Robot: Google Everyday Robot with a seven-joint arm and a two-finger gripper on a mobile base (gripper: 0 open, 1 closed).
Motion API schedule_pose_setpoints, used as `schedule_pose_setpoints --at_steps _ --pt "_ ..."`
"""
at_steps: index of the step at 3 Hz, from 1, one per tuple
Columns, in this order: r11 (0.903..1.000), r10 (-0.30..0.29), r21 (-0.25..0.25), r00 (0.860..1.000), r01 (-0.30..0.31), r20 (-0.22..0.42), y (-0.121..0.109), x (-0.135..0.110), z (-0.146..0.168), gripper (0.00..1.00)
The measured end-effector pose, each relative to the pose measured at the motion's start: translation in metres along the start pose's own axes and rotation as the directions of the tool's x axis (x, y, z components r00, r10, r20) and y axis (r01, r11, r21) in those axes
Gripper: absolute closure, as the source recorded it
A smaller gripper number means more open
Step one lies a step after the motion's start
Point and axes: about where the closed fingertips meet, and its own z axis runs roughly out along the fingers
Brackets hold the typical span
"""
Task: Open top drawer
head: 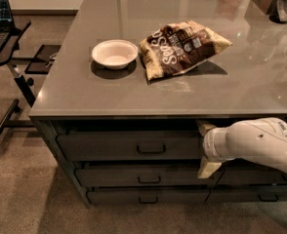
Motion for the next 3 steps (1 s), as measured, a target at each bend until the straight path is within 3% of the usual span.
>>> schedule_pose_setpoints --at_steps 1,3 --pt "1.0 0.0 0.0 1.0 0.0 0.0 0.0 0.0 0.0 0.0" --pt "0.9976 0.014 -0.068 0.999 -0.016 -0.03 0.007 0.022 0.022 0.0"
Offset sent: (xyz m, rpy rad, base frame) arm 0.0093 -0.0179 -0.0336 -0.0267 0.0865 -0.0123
